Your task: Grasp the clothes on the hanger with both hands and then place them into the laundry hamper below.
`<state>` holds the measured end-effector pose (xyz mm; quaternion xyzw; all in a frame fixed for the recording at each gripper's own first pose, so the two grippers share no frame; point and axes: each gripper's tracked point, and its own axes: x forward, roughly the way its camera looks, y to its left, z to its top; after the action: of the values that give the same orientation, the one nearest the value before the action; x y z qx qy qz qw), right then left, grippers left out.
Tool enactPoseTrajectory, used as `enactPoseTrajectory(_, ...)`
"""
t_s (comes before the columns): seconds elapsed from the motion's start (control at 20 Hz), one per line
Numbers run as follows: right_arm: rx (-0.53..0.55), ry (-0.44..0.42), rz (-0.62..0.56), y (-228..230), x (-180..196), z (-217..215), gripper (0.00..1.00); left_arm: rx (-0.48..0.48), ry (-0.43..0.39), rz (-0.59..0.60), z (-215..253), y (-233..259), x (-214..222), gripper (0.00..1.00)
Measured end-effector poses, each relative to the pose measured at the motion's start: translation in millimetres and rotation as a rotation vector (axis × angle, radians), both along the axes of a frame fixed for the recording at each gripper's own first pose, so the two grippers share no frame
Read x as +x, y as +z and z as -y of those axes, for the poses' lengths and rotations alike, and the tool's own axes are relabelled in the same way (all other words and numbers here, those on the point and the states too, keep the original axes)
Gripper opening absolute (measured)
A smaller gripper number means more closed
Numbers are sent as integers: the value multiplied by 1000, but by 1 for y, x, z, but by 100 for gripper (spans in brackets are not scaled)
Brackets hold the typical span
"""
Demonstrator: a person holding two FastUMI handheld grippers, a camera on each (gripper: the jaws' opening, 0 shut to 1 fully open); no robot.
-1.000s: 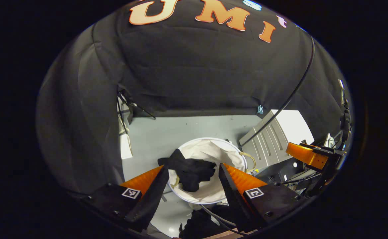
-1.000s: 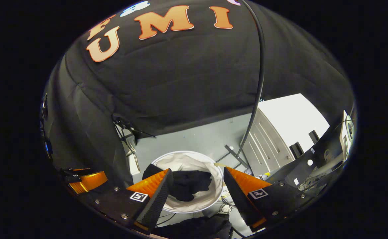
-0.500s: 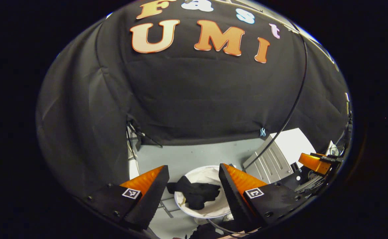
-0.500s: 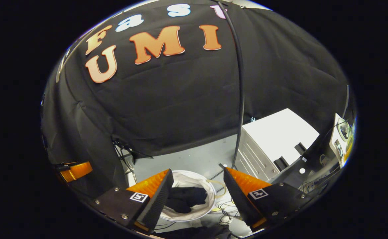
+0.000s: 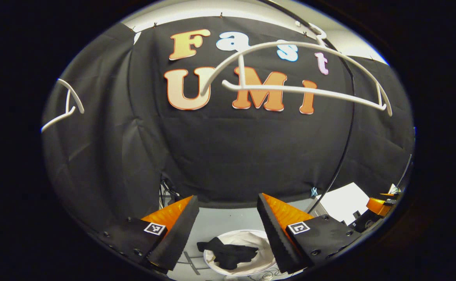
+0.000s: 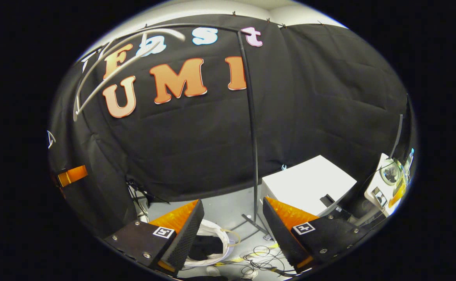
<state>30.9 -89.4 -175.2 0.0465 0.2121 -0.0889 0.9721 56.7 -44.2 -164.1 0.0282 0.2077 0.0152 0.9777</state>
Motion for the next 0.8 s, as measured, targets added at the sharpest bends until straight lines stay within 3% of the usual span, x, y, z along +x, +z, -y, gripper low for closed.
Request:
enactPoseTrajectory(0.5, 13, 94, 174, 113, -26, 30, 94, 4, 100, 200, 11, 91, -29, 98)
enactPoseTrajectory(0.55, 8, 102, 198, 119, -35, 37, 100, -1, 106, 217, 12, 100, -33, 98)
enactPoseTrajectory(0.65, 3, 116, 240, 133, -43, 44, 100, -14, 111, 261, 14, 117, -42, 100)
enactPoseTrajectory(0.8, -23, 145, 305, 155, -46, 48, 100, -6, 132, 314, 14, 142, -54, 96)
